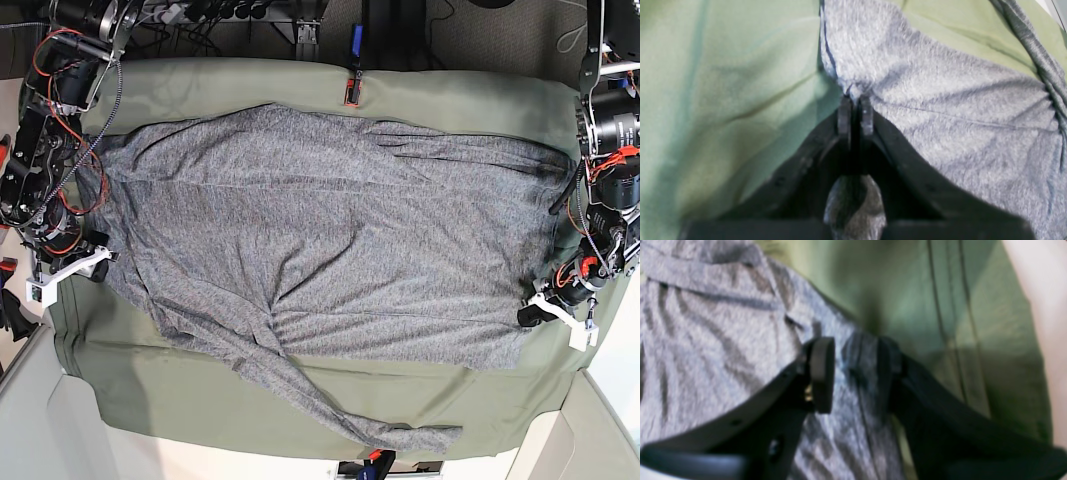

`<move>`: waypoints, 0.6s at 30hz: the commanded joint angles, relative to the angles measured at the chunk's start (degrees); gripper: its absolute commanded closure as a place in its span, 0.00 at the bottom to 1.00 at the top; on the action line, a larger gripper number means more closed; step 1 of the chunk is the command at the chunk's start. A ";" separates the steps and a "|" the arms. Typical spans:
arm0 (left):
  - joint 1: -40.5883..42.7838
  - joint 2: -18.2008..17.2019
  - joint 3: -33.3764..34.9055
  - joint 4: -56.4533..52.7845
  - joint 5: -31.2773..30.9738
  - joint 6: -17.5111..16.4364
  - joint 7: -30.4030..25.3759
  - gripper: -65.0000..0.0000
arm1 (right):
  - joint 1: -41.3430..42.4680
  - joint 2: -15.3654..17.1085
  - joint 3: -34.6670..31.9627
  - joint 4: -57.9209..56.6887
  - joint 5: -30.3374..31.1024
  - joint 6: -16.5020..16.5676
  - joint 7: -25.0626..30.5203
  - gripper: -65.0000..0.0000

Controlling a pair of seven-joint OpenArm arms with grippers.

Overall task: Fold the T-shirt properly
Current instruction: 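Fold the grasped side edge over the shirt body with both grippers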

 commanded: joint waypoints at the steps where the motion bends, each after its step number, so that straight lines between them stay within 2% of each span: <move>1: -1.70 -1.11 -0.20 0.98 -0.96 -0.93 -1.40 0.98 | 1.49 0.76 0.09 0.46 0.07 0.17 2.29 0.63; 5: -1.70 -1.07 -0.17 0.98 -0.96 -0.93 -1.42 0.98 | 1.88 0.74 -0.68 -2.62 -0.11 0.26 6.01 0.49; 11: -1.70 -1.11 -0.20 0.96 0.20 -0.93 -1.42 0.98 | 1.86 0.74 -4.81 -9.27 -3.41 0.24 11.13 0.49; 13: -1.70 -1.11 -0.17 0.96 0.57 -0.93 -1.42 0.98 | 1.75 0.48 -5.97 -9.44 -3.41 0.24 11.08 0.54; 16: -1.70 -1.14 -0.20 0.96 0.55 -0.93 -1.42 0.98 | 1.75 0.46 -6.82 -8.70 -3.34 0.22 11.06 0.71; 18: -1.70 -1.20 -0.20 0.96 0.57 -0.93 -1.40 0.98 | 1.75 0.48 -6.82 -7.34 -3.39 0.24 10.60 0.73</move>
